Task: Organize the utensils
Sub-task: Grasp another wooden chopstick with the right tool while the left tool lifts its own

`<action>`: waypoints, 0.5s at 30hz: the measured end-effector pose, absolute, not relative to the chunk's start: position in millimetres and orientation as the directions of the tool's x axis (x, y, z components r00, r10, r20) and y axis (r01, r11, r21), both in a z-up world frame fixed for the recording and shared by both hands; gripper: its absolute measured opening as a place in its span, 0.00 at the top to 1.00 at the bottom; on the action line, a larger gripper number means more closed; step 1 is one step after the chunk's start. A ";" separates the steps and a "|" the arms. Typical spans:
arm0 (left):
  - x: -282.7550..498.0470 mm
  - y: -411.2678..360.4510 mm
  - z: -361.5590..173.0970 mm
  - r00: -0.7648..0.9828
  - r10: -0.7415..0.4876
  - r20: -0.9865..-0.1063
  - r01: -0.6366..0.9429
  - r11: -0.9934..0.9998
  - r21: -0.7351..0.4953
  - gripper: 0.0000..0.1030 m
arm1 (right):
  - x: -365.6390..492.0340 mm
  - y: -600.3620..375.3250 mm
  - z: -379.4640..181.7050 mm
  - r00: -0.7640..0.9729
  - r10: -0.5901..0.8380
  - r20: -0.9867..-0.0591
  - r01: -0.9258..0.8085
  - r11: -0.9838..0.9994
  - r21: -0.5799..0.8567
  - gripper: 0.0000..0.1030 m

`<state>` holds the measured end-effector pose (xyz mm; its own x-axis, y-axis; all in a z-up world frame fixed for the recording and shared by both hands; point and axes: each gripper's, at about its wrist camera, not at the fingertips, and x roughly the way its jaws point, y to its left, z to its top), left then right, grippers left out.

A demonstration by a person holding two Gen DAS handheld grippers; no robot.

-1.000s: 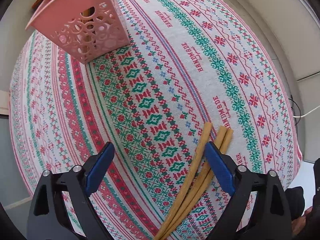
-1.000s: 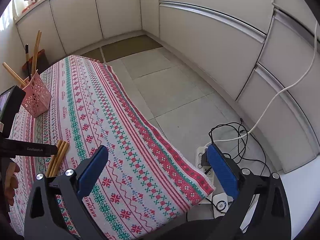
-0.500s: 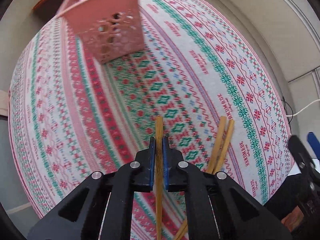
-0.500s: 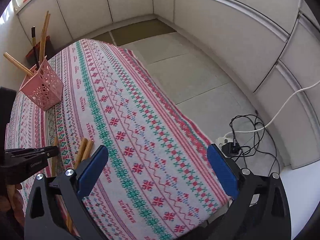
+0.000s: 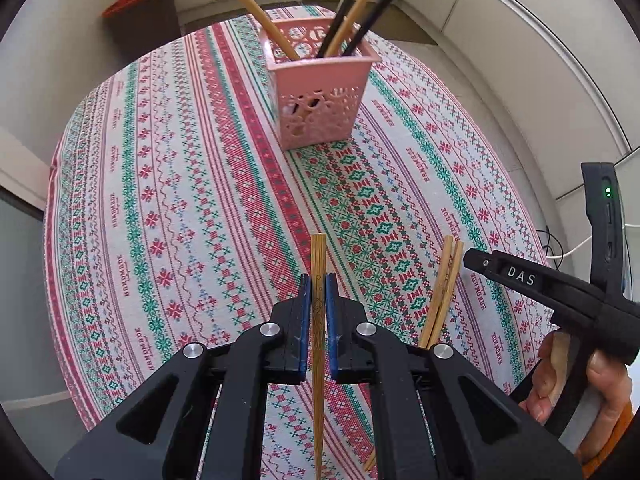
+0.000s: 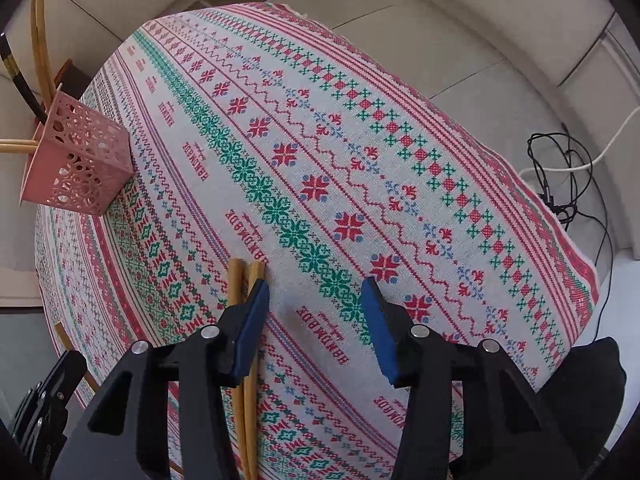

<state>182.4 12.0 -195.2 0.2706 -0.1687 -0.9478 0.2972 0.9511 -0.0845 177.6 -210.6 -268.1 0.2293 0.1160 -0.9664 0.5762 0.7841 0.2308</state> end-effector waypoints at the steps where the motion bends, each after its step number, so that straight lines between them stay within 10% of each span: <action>1: 183.1 12.7 -192.6 0.273 -0.171 -0.947 0.293 0.952 -0.088 0.94 | 177.5 -209.9 -267.6 0.230 0.126 -0.965 0.584 0.775 0.241 0.53; 11: 180.5 15.0 -186.9 0.291 -0.161 -0.943 0.273 0.959 -0.080 0.94 | 191.3 -175.8 -273.1 0.203 0.078 -0.976 0.556 0.811 0.180 0.54; 15: 181.6 16.8 -183.4 0.299 -0.158 -0.941 0.259 0.963 -0.079 0.94 | 198.2 -162.5 -273.6 0.211 0.023 -0.977 0.571 0.809 0.142 0.83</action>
<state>181.6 16.8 -183.4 0.2994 -0.1578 -0.9410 0.2586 0.9627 -0.0791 198.2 -162.5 -273.6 0.2114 0.0227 -0.9771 0.5707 0.8087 0.1423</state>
